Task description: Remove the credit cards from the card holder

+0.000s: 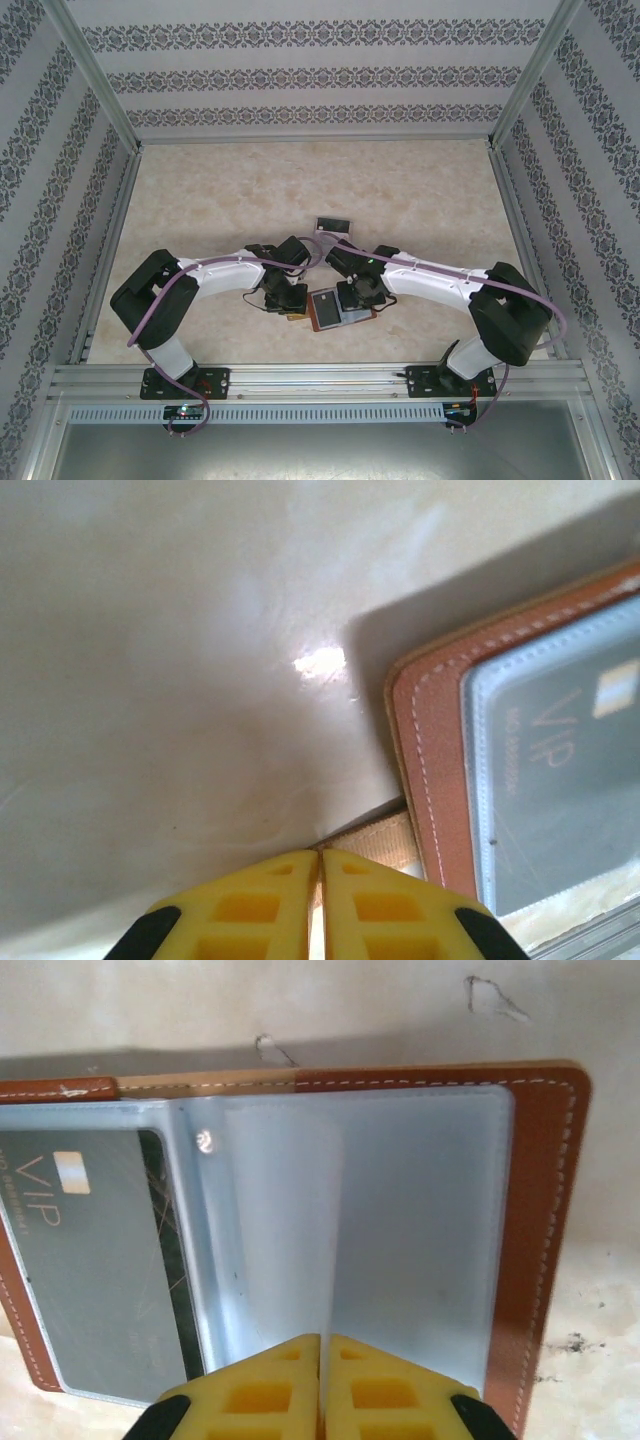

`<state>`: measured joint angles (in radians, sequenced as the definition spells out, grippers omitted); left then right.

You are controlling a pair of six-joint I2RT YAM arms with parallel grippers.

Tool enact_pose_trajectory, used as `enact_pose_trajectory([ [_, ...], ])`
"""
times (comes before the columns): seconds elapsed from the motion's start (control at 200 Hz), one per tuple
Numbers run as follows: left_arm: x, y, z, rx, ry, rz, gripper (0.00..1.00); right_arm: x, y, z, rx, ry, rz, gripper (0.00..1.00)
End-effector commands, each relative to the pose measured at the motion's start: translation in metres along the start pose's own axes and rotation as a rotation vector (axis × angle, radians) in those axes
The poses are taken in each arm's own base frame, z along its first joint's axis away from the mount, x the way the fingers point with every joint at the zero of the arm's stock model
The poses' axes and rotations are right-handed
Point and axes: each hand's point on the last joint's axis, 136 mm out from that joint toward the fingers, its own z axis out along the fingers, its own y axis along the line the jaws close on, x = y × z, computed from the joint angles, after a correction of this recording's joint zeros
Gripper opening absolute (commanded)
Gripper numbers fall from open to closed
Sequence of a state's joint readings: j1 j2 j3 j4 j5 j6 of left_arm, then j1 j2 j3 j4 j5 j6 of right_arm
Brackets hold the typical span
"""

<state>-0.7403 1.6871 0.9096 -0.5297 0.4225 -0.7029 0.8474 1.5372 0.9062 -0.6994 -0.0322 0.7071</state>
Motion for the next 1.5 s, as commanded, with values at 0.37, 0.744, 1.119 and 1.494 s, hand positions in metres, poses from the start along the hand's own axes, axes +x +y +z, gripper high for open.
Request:
enact_pose_trajectory([
  [0.37, 0.007, 0.014, 0.008, -0.073, 0.031, 0.015, 0.13, 0.015, -0.050, 0.013, 0.232, 0.059, -0.016, 0.36],
  [0.744, -0.002, -0.015, -0.018, 0.018, -0.027, 0.020, 0.13, 0.004, -0.013, -0.016, 0.010, -0.027, 0.032, 0.42],
  [1.119, -0.006, -0.056, -0.010, 0.189, -0.019, 0.023, 0.11, 0.002, 0.037, -0.001, -0.256, 0.015, 0.073, 0.28],
  [1.494, -0.014, -0.059, 0.004, 0.181, 0.006, 0.033, 0.08, 0.002, 0.042, 0.018, -0.282, 0.046, 0.081, 0.22],
])
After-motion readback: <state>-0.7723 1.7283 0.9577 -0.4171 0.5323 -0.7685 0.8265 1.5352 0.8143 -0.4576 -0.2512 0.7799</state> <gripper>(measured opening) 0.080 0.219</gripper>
